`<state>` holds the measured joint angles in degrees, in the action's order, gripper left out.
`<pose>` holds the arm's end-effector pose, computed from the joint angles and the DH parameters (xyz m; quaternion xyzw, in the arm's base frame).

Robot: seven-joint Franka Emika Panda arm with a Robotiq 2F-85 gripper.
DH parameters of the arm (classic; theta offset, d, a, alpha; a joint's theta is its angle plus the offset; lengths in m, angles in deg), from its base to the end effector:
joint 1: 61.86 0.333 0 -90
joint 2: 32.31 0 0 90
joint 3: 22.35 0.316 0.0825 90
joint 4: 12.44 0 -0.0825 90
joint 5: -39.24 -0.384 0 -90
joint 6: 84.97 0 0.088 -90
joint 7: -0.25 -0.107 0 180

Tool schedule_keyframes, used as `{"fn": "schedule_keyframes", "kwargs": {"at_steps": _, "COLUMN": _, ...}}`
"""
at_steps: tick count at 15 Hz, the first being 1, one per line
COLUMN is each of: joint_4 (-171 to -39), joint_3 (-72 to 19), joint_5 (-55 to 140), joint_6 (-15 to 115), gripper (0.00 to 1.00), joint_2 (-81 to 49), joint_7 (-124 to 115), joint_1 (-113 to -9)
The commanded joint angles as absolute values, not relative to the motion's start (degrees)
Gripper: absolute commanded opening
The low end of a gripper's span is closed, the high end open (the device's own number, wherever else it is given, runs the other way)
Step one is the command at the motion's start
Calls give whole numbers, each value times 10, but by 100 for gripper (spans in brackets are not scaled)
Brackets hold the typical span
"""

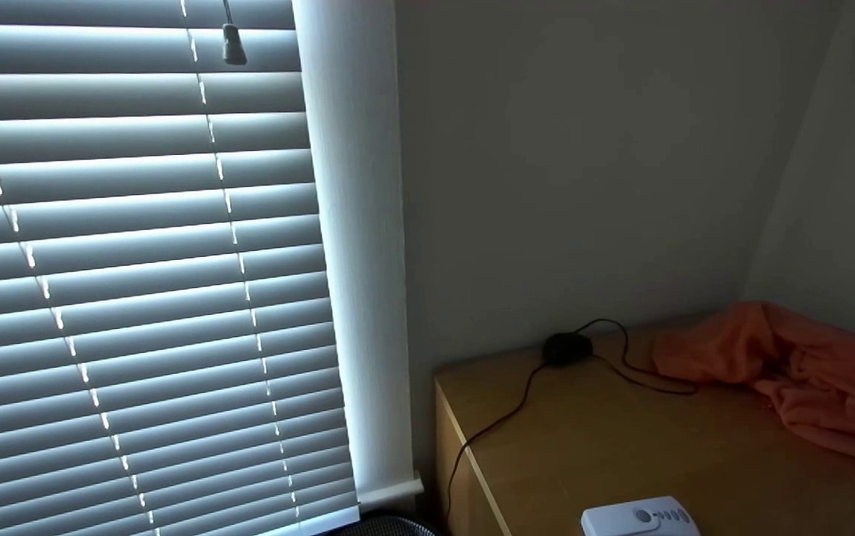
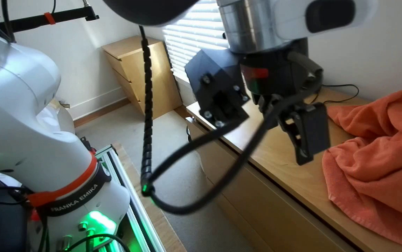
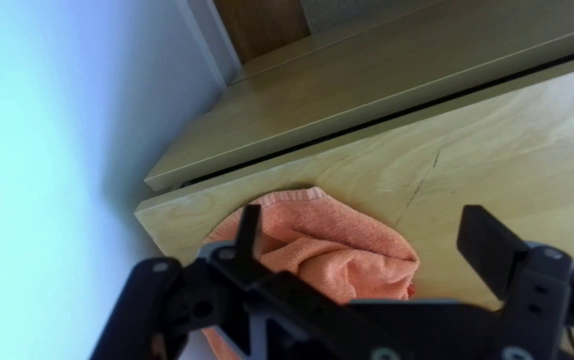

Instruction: Put the black remote in the open drawer and then close the drawer

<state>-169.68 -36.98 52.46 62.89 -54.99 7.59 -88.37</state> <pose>0.3042 -0.2535 0.3572 0.9734 -0.1974 0.0946 0.0670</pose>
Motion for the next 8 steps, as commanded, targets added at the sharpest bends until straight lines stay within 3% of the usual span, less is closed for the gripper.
{"fn": "schedule_keyframes", "kwargs": {"at_steps": 1, "joint_4": -1701, "joint_3": -359, "joint_5": 517, "joint_6": 520, "gripper": 100, "joint_2": -631, "joint_7": 65, "joint_1": -863}}
{"fn": "schedule_keyframes", "kwargs": {"at_steps": 8, "joint_4": -1698, "joint_3": -345, "joint_5": 514, "joint_6": 418, "gripper": 100, "joint_2": -715, "joint_7": 48, "joint_1": -838}}
